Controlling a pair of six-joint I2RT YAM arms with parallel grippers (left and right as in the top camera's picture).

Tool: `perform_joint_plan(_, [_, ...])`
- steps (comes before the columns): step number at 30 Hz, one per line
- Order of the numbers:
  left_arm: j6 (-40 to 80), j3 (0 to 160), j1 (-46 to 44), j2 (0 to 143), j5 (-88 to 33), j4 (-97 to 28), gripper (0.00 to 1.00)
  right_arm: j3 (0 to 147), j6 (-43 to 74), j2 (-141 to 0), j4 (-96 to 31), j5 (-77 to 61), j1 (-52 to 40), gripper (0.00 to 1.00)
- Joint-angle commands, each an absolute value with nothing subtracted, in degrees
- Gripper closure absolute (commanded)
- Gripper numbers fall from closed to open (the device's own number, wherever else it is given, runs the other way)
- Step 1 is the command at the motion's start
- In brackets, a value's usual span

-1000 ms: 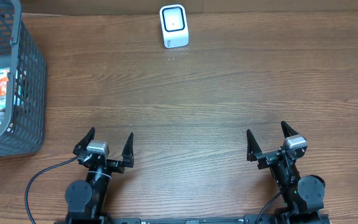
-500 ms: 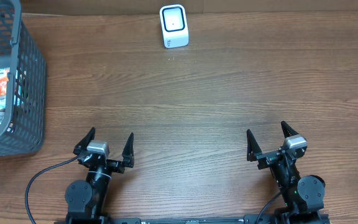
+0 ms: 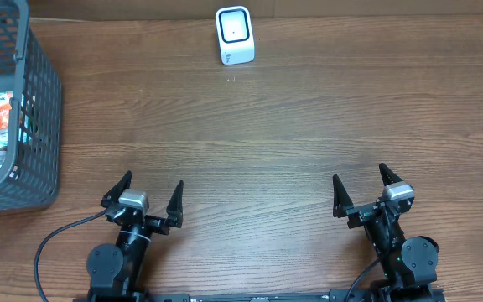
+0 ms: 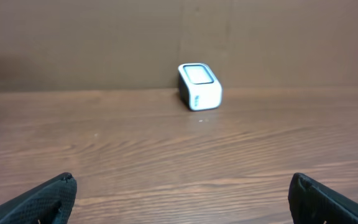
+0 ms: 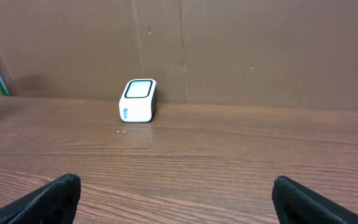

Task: Scan the item barcode
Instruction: 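Raise the left gripper and move it over the grey basket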

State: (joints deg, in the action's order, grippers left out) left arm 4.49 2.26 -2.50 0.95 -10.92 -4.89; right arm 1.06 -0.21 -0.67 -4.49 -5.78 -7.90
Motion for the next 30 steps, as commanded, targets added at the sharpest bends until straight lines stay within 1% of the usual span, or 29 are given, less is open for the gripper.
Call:
perform_joint_plan(1, [5.3,10.5,-2.2,0.3,-14.6,-7.6,0.00,0.5,-0.3,-0.2,-4.2,-6.1,-7.7,0.00])
perform_joint_plan(8, [5.3,28.3,-2.2,0.4,-14.4,-22.6,0.00,0.5,-0.3,-0.2,-4.2,-6.1,-7.7,0.00])
perform_joint_plan(15, [4.8,45.5,-2.2,4.0,-14.3,-29.1,0.00,0.5,-0.3,-0.2,-4.2,-6.1,-7.7,0.00])
perform_joint_plan(21, [3.2,58.5,-2.2,10.2,-11.4,-31.3,0.00,0.5,-0.3,-0.2,-4.2,-6.1,-7.7,0.00])
perform_joint_plan(24, [0.3,64.8,-2.2,13.8,-11.2,-31.7,0.00,0.5,-0.3,-0.2,-4.2,-6.1,-7.7,0.00])
perform_joint_plan(30, [-3.6,74.4,-2.2,19.2,-3.2,-27.9,0.00,0.5,-0.3,-0.2,-4.2,-6.1,-7.7,0.00])
